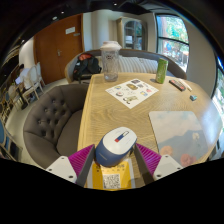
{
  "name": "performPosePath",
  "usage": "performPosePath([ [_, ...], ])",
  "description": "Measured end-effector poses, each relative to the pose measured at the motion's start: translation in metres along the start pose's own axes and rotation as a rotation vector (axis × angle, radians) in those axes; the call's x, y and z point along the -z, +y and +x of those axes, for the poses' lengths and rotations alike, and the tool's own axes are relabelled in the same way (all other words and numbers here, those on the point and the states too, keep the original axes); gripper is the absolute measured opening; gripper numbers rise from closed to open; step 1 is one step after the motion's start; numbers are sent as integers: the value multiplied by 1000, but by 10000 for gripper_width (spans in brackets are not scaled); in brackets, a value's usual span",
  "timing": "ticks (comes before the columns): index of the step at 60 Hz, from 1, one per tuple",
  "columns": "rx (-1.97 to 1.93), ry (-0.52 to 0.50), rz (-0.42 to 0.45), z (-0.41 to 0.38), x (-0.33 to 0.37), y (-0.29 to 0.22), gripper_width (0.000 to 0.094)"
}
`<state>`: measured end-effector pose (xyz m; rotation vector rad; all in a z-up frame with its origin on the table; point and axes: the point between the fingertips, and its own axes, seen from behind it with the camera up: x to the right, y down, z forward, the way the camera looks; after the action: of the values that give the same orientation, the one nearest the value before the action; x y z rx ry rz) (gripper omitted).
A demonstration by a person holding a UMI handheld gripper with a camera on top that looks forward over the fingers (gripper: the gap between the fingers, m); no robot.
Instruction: Arrange mouse
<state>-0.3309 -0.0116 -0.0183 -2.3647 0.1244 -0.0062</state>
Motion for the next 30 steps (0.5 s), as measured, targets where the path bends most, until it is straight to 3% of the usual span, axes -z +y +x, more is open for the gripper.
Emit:
performPosePath([
  [18, 22, -22, 101, -14, -38, -41, 790],
  [30, 65, -90, 93, -14, -42, -45, 553],
])
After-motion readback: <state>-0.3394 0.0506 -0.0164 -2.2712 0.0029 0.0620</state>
